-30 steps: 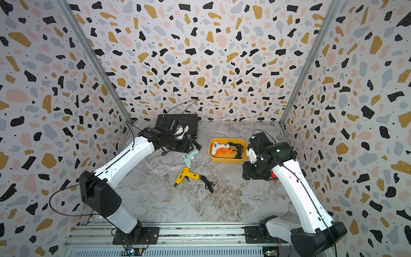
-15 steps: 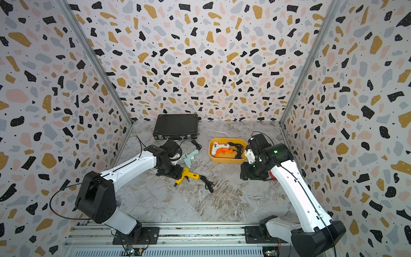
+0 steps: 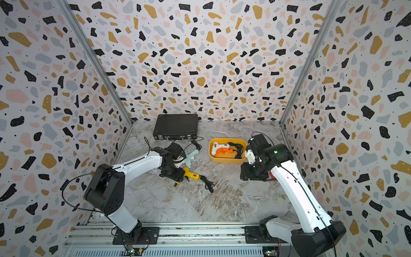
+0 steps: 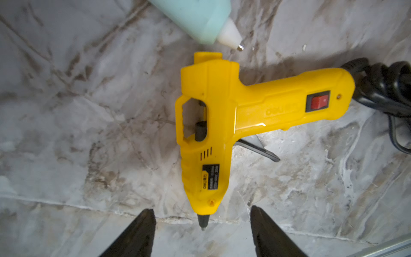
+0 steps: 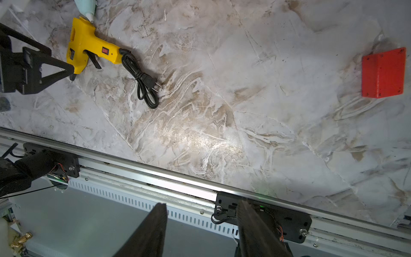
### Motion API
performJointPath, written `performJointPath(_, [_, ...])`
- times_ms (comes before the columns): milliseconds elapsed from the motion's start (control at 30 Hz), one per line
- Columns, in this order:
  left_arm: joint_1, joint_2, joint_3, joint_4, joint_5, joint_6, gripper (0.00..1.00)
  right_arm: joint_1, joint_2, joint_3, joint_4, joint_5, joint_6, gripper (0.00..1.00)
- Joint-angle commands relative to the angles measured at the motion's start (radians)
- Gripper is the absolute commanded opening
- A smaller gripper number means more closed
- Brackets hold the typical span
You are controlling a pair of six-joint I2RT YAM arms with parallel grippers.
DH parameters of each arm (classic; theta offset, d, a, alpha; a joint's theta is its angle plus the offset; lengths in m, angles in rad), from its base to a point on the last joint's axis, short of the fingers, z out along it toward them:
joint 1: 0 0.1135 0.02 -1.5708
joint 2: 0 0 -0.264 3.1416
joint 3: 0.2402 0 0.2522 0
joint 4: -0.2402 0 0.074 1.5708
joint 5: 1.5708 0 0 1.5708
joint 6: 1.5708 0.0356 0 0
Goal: Put the hot melt glue gun into the storage box
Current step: Pick up the hot melt adhesive gun from the center of the board.
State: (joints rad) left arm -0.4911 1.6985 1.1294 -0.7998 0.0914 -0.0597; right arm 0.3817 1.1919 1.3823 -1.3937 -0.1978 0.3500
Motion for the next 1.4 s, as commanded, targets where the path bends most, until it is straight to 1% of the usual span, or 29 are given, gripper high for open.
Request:
performJointPath(0, [-0.003,0.033,0.004,0.031,-0.016,0.037,0.68,-0.003,-0.011,0.015,-0.026,0.004,0.003,0.56])
performJointPath(167, [-0.011,0.071,0.002,0.078,-0.033,0.038,0.60,-0.003,-0.014,0.005,-0.031,0.009,0.002,0.55])
performJointPath(333, [-0.018,0.107,0.008,0.106,-0.035,0.038,0.57,-0.003,-0.012,0.004,-0.034,0.011,0.005,0.55])
performJointPath(433, [-0.022,0.125,0.012,0.116,-0.033,0.037,0.51,-0.003,-0.012,0.004,-0.036,0.014,0.004,0.55])
performJointPath(500, [-0.026,0.131,0.012,0.119,-0.030,0.035,0.45,-0.003,-0.012,0.002,-0.036,0.015,0.005,0.55])
performJointPath(600, [-0.032,0.132,0.016,0.094,-0.017,0.034,0.28,-0.003,-0.011,0.005,-0.038,0.017,0.005,0.55])
performJointPath(700, [-0.035,0.104,0.018,0.040,-0.014,0.034,0.14,-0.003,-0.015,0.018,-0.047,0.023,0.003,0.55])
performJointPath(800, [-0.041,0.033,0.017,-0.031,-0.006,0.024,0.09,-0.003,-0.020,0.029,-0.056,0.036,-0.006,0.55])
performJointPath(900, [-0.046,-0.053,0.044,-0.111,0.009,-0.008,0.08,-0.004,-0.028,0.031,-0.058,0.045,-0.012,0.55])
performJointPath(1033, [-0.053,-0.146,0.148,-0.194,0.034,-0.095,0.07,-0.003,-0.036,0.039,-0.057,0.054,-0.012,0.55])
performJointPath(1133, [-0.056,-0.153,0.259,-0.201,0.060,-0.188,0.06,-0.004,-0.043,0.051,-0.059,0.066,-0.014,0.55])
performJointPath(1267, [-0.085,-0.077,0.428,-0.157,0.077,-0.303,0.05,-0.003,-0.057,0.060,-0.063,0.075,-0.017,0.55])
performJointPath(1367, [-0.114,0.046,0.580,-0.145,0.062,-0.345,0.04,-0.003,-0.071,0.058,-0.070,0.071,-0.015,0.54])
